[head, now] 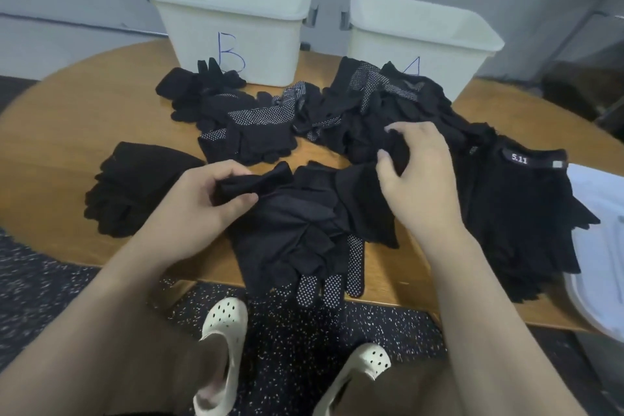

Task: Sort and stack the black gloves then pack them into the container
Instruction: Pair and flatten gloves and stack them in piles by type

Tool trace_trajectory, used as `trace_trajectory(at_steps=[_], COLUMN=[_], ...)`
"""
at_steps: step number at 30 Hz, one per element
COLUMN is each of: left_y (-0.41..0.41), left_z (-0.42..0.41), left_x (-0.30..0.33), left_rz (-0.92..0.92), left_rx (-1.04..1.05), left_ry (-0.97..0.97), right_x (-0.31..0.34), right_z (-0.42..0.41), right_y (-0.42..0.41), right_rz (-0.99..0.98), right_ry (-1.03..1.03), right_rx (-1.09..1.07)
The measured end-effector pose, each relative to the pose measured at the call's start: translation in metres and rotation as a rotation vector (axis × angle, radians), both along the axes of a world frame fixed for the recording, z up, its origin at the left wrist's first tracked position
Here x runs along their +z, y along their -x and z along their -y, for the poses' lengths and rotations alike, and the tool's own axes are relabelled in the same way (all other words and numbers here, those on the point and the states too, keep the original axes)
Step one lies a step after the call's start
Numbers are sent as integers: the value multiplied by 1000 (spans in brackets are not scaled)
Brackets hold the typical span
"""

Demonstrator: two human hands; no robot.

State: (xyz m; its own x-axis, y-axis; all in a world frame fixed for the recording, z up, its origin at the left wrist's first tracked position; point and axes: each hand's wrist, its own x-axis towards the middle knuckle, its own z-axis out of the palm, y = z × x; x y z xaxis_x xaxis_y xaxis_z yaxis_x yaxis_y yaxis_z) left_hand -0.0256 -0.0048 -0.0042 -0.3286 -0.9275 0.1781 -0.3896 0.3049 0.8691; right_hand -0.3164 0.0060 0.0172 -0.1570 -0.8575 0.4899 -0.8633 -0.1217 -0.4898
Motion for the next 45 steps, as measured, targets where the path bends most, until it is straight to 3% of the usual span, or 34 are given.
trace_trajectory(at_steps=[4, 8, 14, 19, 25, 30, 36, 45], left_y=[5, 20, 54, 66, 66, 68, 60, 30], left_z=[0, 5, 32, 43, 36, 34, 23, 9], left_x=[3, 8, 11, -4, -5, -8, 1, 10], left_rz=[-88, -145, -2, 304, 283, 303, 115, -220], left_rx=[5, -1, -88, -97, -88, -53, -46, 45], left_ry=[-23, -48, -49, 63, 207, 190, 67, -81], right_x=[0, -12, -13, -15, -16, -10, -1, -2], right_z=[-2, 12, 16, 12, 8, 5, -3, -5], right_y=[-22, -23, -9, 1, 8, 1, -7, -20], right_rz=[-144, -192, -25, 57, 66, 65, 82, 45], right_ry=[-33, -234, -329, -342, -346, -356, -450, -401], right_rx=[221, 254, 238, 221, 215, 204, 252, 384])
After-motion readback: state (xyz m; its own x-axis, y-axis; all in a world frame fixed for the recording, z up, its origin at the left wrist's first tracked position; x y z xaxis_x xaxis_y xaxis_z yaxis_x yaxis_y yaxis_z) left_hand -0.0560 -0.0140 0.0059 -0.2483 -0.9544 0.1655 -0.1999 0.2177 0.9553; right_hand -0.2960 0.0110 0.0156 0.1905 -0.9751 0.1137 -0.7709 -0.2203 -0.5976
